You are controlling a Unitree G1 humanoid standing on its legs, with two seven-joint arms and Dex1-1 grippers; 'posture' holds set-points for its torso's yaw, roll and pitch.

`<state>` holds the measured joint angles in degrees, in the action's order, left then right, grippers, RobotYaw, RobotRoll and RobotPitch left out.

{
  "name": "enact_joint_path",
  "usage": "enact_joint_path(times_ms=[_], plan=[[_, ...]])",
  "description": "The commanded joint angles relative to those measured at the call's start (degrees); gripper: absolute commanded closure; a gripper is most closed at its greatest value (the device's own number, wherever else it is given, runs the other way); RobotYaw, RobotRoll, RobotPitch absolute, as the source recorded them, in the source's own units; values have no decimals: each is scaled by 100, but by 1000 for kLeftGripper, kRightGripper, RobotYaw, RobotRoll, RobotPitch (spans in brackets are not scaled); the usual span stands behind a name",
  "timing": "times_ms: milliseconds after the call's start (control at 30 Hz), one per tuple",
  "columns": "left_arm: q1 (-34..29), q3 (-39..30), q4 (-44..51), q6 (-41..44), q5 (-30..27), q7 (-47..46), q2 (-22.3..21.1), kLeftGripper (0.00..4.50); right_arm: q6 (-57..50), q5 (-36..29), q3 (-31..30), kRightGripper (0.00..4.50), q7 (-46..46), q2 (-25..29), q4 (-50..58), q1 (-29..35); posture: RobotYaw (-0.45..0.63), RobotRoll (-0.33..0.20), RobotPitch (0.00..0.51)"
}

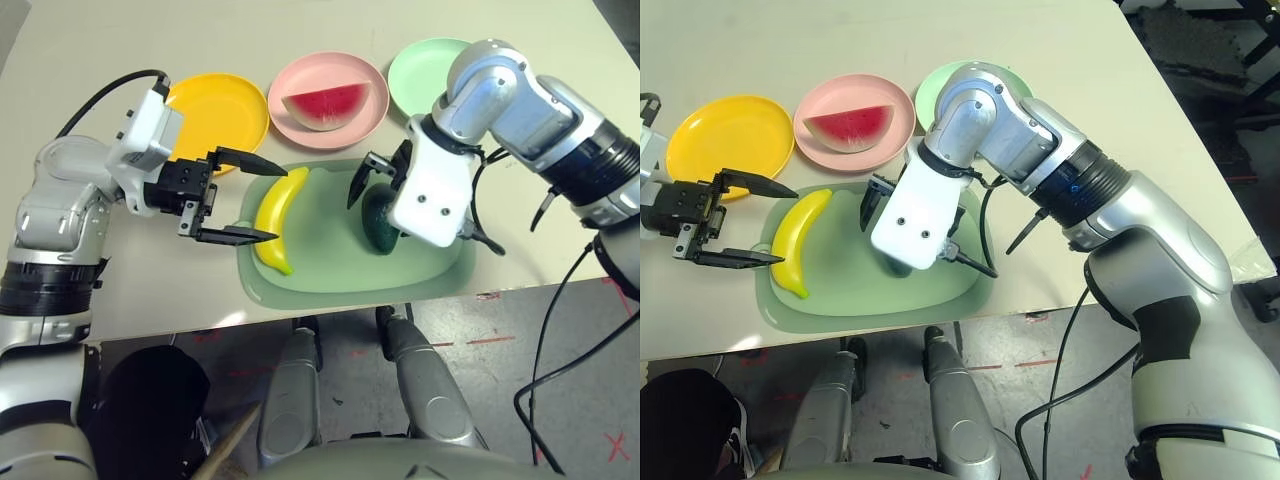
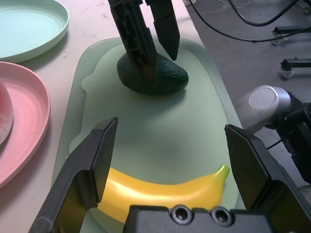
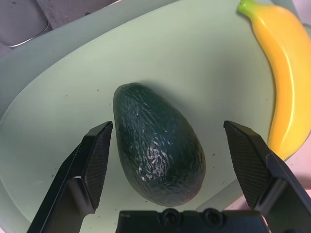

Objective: Place the fruits into color-matched plates.

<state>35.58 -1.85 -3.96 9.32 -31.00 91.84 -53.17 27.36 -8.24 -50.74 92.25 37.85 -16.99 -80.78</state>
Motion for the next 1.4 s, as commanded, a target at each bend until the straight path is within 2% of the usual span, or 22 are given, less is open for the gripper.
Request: enact_joint_path(times_ms=[33, 433, 1400], plan=[[-131, 162, 250, -78, -11, 66, -157, 0, 50, 71, 21, 49, 25, -58, -9, 72, -91, 0, 405], [-122, 122, 381, 90, -48, 66, -140, 0, 241, 287, 127, 49, 25, -362, -474, 65, -85, 0, 413], [-114, 71, 500, 167, 0, 30, -100, 0, 212, 345, -126, 49, 25, -258, -628, 85, -85, 0, 416]])
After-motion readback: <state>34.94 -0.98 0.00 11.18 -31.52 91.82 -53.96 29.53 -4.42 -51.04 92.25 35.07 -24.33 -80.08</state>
